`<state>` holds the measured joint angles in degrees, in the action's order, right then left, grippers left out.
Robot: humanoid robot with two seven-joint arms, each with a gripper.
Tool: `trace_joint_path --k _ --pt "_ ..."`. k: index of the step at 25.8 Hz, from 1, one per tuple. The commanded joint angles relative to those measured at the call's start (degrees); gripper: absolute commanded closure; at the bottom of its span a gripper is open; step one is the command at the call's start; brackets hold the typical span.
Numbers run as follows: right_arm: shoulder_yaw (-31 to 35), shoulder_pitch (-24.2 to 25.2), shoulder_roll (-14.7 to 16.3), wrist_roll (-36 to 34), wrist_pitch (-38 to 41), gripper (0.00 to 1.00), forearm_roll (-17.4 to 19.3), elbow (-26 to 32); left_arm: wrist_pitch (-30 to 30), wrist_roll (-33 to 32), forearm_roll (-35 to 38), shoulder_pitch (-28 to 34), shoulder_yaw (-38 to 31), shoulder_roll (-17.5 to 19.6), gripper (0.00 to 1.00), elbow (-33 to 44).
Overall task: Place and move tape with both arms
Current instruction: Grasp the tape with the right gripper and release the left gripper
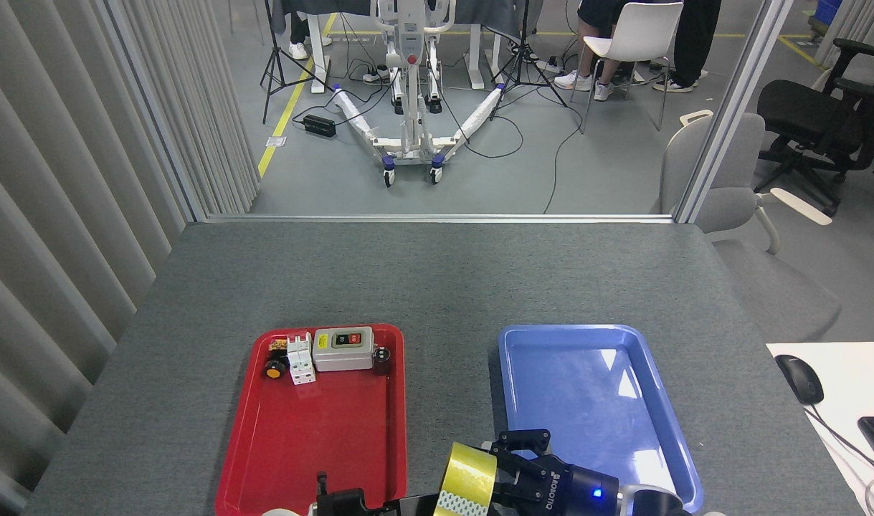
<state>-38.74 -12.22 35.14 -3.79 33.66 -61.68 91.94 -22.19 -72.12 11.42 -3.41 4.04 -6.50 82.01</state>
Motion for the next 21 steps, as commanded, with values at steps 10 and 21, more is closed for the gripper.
trace_joint_path --k 10,21 --pt "0.0 0.0 0.0 -0.2 0.2 0.72 0.1 0.0 -1.5 0.8 0.4 -0.1 -0.8 0.0 0.72 0.0" --pt "0.9 -0.1 -1.5 -0.2 0.5 0.72 -0.1 -0.1 -5.7 0.5 0.0 0.2 -3.6 0.3 0.00 -1.1"
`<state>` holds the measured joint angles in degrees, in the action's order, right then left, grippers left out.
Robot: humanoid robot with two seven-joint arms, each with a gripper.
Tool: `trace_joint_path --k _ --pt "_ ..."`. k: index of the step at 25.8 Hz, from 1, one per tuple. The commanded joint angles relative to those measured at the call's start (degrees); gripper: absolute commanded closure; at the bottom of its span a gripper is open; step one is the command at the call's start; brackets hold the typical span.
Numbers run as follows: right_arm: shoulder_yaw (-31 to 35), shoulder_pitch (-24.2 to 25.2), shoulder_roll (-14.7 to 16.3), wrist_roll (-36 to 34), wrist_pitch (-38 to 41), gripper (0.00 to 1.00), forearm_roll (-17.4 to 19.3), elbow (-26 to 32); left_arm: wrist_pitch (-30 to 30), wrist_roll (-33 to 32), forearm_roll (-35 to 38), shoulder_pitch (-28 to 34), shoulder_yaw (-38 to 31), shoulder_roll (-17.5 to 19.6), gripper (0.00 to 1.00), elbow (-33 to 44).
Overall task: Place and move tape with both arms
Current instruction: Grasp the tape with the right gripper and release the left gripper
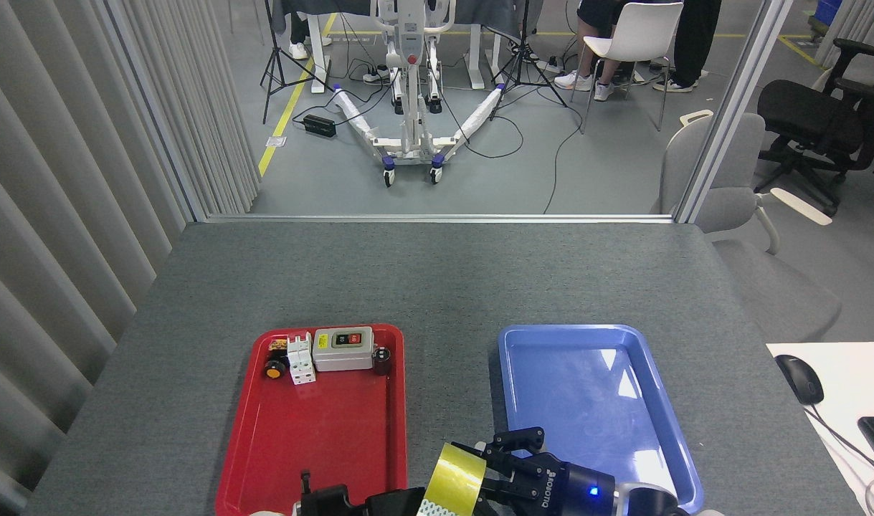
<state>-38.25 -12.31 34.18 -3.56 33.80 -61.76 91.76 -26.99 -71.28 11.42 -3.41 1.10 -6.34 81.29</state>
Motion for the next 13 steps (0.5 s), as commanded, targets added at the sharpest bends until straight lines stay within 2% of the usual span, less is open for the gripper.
trace_joint_path --k 1,5,8,10,13 --pt "0.4 0.0 -0.8 -0.4 0.5 0.72 0.0 0.1 -1.2 -0.4 0.0 0.2 -0.9 0.1 0.00 -0.6" --pt "2.8 0.4 -1.1 -0.4 1.2 0.72 0.0 0.2 -4.5 -0.3 0.4 0.0 -2.8 0.0 0.00 -2.9" --pt "12.7 3.4 -4.3 0.8 6.3 0.72 -0.1 0.2 -7.6 0.2 0.5 -0.2 -5.4 0.0 0.00 -4.7" --pt "21.9 6.7 -6.5 4.8 10.7 0.72 0.1 0.2 -10.7 0.7 0.7 -0.4 -7.5 -0.1 0.00 -6.0" --pt "33.8 10.5 -11.8 9.9 11.2 0.71 0.4 0.2 -14.9 6.7 2.4 -1.8 -10.3 0.0 0.00 -7.0"
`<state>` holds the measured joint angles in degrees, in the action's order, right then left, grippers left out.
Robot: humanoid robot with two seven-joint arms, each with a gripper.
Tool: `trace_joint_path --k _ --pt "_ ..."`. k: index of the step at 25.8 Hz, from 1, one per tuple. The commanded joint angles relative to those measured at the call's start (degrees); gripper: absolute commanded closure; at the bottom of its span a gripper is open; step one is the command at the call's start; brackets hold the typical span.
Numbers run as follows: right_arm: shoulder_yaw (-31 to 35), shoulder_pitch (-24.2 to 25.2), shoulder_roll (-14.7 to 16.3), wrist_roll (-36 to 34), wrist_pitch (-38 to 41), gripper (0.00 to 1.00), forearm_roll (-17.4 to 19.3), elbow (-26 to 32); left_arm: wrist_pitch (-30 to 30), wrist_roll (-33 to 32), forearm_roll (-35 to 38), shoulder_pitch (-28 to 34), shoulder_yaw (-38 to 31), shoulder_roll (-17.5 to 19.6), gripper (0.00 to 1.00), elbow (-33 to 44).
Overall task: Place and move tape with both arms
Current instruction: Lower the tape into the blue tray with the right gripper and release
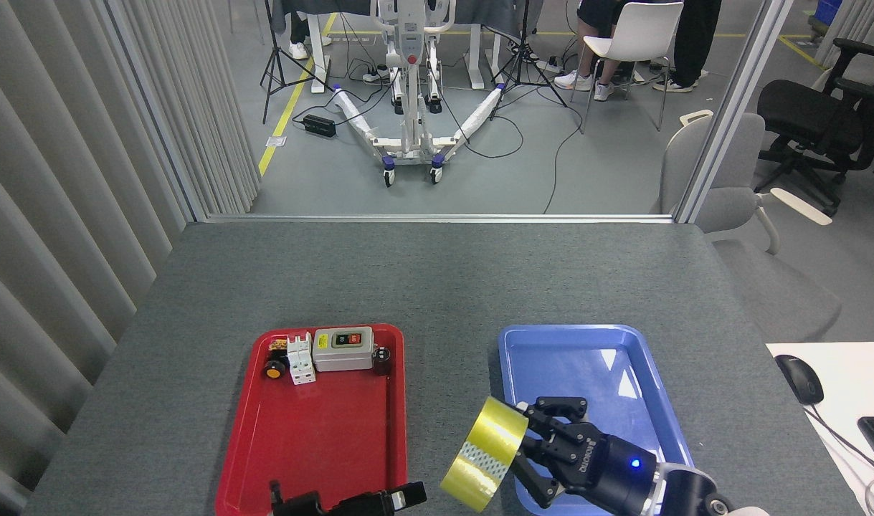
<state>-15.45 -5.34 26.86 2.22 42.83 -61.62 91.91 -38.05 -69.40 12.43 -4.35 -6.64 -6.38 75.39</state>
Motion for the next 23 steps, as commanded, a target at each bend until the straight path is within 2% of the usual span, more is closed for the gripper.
trace_joint_path --k 1,2,4,7,9,11,13,15,16,19,20,23 --pt "14.3 4.2 -6.2 5.3 2.2 0.71 0.3 0.0 -4.8 8.9 3.4 -1.2 -3.6 0.0 0.00 -1.0" --pt "17.3 4.6 -7.4 6.1 2.2 0.71 0.4 -0.1 -5.6 14.0 6.4 -1.6 -4.4 0.0 0.00 -0.9" --pt "23.1 4.7 -8.8 8.4 2.2 0.71 0.5 -0.2 -6.4 26.4 16.9 -2.6 -5.9 0.0 0.00 -0.4" --pt "28.3 4.5 -11.1 13.2 1.6 0.71 0.6 -1.5 -5.3 51.8 41.3 -1.9 -7.9 0.1 0.00 5.6" --pt "28.3 4.3 -10.4 15.8 -4.8 0.71 0.6 -2.2 -3.4 67.5 56.9 0.1 -9.6 -0.3 0.00 11.4" --pt "26.6 3.8 -8.1 18.5 -15.1 0.71 0.7 -3.8 2.5 79.7 68.8 2.8 -9.4 -0.5 0.00 15.6" --pt "21.3 1.3 -3.7 21.6 -24.6 0.71 1.1 -4.7 11.3 81.8 72.9 3.0 -6.2 -0.5 0.00 15.8" --pt "13.8 -2.1 0.2 26.1 -35.8 0.70 4.0 -6.9 23.2 81.7 75.6 3.3 0.0 -0.4 0.00 15.2" --pt "10.2 -4.4 2.1 28.8 -40.6 0.70 7.0 -8.1 28.7 81.7 78.5 3.5 3.1 -0.2 0.00 14.9" --pt "1.8 -12.0 7.7 37.2 -50.3 0.69 17.8 -11.1 43.0 81.7 93.7 3.6 10.6 -0.2 0.00 11.4" --pt "0.2 -14.1 8.8 38.8 -52.2 0.68 20.0 -12.5 45.6 81.6 97.2 3.6 12.0 -0.2 0.00 10.8" --pt "-7.1 -19.2 10.0 40.4 -55.1 0.66 22.4 -17.9 45.4 81.4 97.3 3.7 13.4 -0.2 0.00 10.5"
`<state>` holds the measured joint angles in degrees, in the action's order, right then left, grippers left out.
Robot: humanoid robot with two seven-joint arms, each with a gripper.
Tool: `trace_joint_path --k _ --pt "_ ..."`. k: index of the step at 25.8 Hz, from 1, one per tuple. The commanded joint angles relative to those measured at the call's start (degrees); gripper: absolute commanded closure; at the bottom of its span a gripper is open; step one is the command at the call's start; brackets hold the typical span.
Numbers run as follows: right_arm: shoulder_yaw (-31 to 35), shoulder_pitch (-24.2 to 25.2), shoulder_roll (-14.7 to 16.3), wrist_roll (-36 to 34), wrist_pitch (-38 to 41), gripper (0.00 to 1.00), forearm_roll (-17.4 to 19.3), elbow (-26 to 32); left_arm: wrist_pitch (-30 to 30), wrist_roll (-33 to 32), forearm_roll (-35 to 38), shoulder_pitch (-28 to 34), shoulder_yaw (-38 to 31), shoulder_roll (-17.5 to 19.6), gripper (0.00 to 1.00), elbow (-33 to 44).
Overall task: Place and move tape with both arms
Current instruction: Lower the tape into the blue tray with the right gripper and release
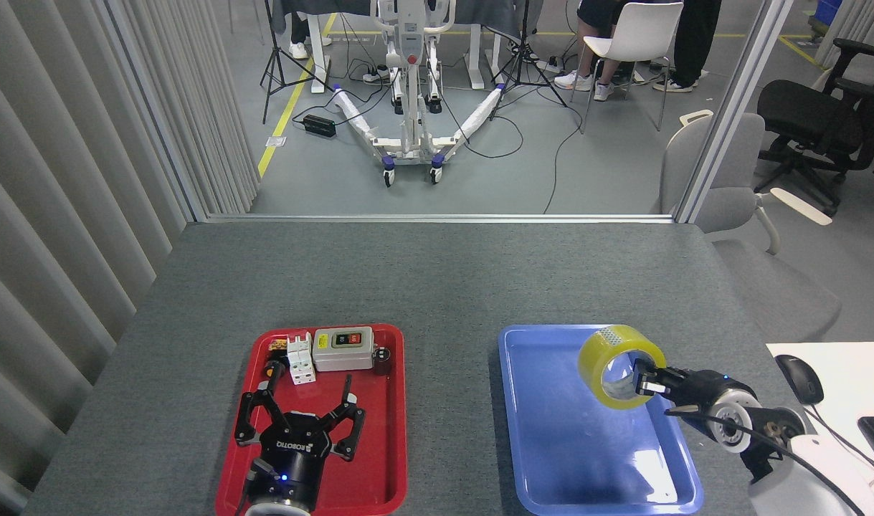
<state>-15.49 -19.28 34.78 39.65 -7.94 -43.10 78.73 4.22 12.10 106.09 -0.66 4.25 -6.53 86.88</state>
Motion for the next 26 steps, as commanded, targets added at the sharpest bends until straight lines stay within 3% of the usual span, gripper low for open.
trace_joint_path --k 1,4,8,11,16,19,23,26 --pt "-10.3 -6.4 2.1 3.0 -4.7 0.66 4.0 -6.9 3.2 -0.1 3.4 0.0 2.6 -0.1 0.00 -0.9" --pt "-15.4 -7.0 3.0 3.2 -4.9 0.64 6.4 -9.8 3.0 -0.1 2.8 -0.1 2.6 -0.1 0.00 -1.2" --pt "-17.1 -6.9 4.9 3.1 -4.6 0.64 9.7 -10.2 3.0 -0.1 -0.4 -0.6 2.4 0.1 0.00 -2.0" --pt "-17.2 -7.3 4.4 2.8 -4.5 0.64 9.8 -11.4 1.8 -0.9 -3.7 -0.8 2.4 0.8 0.00 -2.0" --pt "-16.9 -9.3 1.9 2.1 -3.8 0.64 9.4 -15.3 -5.9 -1.6 -4.4 -0.8 2.0 3.5 0.00 -1.1" --pt "-16.8 -11.4 -0.5 1.3 -2.9 0.64 9.1 -17.8 -6.7 -1.6 -6.3 -0.8 1.3 4.9 0.00 -1.2" --pt "-16.7 -12.1 -1.4 1.1 -2.8 0.64 8.8 -18.8 -6.6 -1.9 -10.5 -0.7 1.5 8.4 0.00 -1.9" --pt "-16.1 -12.3 -1.5 1.1 -2.1 0.64 8.4 -18.4 -6.7 -1.8 -12.0 -0.7 1.5 8.7 0.00 -2.0"
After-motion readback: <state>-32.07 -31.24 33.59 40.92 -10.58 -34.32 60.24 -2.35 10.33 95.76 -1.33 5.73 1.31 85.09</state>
